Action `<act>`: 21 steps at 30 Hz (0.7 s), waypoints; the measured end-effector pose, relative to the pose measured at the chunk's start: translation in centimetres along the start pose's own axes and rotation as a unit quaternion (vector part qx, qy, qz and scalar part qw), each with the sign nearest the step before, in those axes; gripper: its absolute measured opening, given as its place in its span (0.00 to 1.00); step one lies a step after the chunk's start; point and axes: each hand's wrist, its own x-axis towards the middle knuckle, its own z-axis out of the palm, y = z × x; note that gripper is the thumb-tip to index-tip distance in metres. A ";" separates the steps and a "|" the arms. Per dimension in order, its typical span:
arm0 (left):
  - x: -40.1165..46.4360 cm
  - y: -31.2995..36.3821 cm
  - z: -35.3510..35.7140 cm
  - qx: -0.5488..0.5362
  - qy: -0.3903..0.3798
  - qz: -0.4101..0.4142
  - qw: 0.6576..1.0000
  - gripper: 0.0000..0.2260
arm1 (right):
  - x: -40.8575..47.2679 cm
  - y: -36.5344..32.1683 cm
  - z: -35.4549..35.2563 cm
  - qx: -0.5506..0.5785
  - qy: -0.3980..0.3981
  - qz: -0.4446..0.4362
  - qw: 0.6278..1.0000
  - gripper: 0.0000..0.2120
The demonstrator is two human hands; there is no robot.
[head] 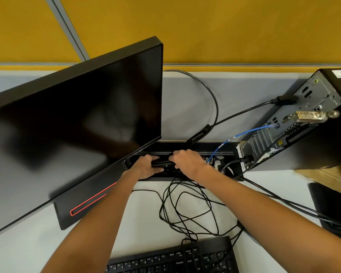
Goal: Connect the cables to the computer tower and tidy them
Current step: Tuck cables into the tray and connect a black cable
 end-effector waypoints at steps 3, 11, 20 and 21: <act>-0.9 0.8 -0.3 0.065 0.028 0.062 0.996 0.19 | 0.6 -0.2 0.2 0.004 -0.003 0.027 1.000 0.13; -1.8 1.9 1.4 0.082 0.117 0.049 0.989 0.15 | -0.2 -0.1 0.9 0.036 0.015 0.056 0.998 0.14; -0.4 2.1 2.5 0.017 0.124 -0.009 0.992 0.24 | -1.4 0.0 3.4 0.168 0.021 0.104 0.980 0.33; -0.2 2.1 2.5 0.021 0.122 -0.011 0.992 0.23 | -2.0 0.7 3.6 0.207 0.013 0.096 0.974 0.35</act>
